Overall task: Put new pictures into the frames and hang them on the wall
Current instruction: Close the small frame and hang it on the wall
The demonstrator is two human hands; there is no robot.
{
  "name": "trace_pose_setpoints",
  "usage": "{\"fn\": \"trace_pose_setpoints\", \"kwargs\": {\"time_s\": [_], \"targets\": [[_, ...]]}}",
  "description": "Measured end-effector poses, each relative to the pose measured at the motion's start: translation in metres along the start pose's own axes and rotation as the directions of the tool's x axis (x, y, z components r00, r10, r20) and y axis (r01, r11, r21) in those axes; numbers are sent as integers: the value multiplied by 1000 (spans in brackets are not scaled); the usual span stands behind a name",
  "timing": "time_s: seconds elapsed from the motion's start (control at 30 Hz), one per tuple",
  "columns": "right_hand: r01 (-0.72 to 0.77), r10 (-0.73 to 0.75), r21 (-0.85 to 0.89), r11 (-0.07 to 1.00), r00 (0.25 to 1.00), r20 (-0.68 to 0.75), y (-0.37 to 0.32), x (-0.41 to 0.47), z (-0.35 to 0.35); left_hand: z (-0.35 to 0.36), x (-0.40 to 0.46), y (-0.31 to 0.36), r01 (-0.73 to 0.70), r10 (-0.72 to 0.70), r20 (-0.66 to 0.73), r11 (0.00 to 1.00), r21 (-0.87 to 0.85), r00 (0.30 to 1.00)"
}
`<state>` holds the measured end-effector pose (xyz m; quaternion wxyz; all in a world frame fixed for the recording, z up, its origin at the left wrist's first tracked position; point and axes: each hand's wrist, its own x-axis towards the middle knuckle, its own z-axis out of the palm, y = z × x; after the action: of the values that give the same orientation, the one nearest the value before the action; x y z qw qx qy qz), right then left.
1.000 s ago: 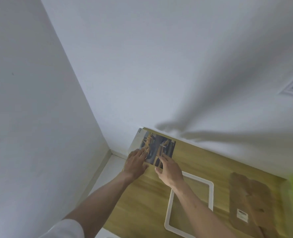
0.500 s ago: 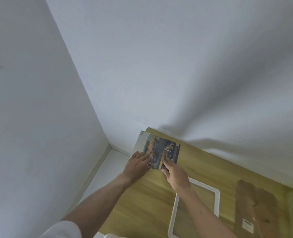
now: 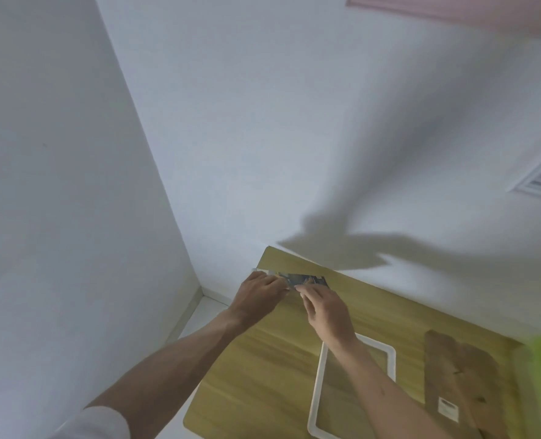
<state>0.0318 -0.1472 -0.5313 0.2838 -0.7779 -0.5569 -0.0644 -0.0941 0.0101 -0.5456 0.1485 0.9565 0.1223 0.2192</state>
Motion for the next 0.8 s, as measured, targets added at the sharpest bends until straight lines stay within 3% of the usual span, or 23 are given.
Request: {"fn": "trace_pose_setpoints", "kwargs": {"time_s": [0.1,0.2,0.37,0.47,0.53,0.63,0.8], "targets": [[-121,126,67,990,989,-72,1,4,-23,-22,13,8,272,-281,1,927,-258,960],[-211,238,207,955,964,-116,9,4,-50,-44,31,18,471,-491,112,708,-526,864],[-495,610,528,690,791,-54,20,-4,-94,-61,59,43,549,-546,245,509,-663,801],[-570,743,636,520,669,-9,31,-19,-111,-56,68,66,565,-531,370,268,-780,762],[-599,801,675,431,598,18,38,-32,-119,-46,66,82,598,-467,445,252,-761,764],[-676,862,649,349,503,60,50,-59,-121,-17,55,107,651,-414,516,318,-690,750],[-851,918,466,243,357,173,66,-120,-108,24,27,136,734,-429,597,445,-513,677]]}}
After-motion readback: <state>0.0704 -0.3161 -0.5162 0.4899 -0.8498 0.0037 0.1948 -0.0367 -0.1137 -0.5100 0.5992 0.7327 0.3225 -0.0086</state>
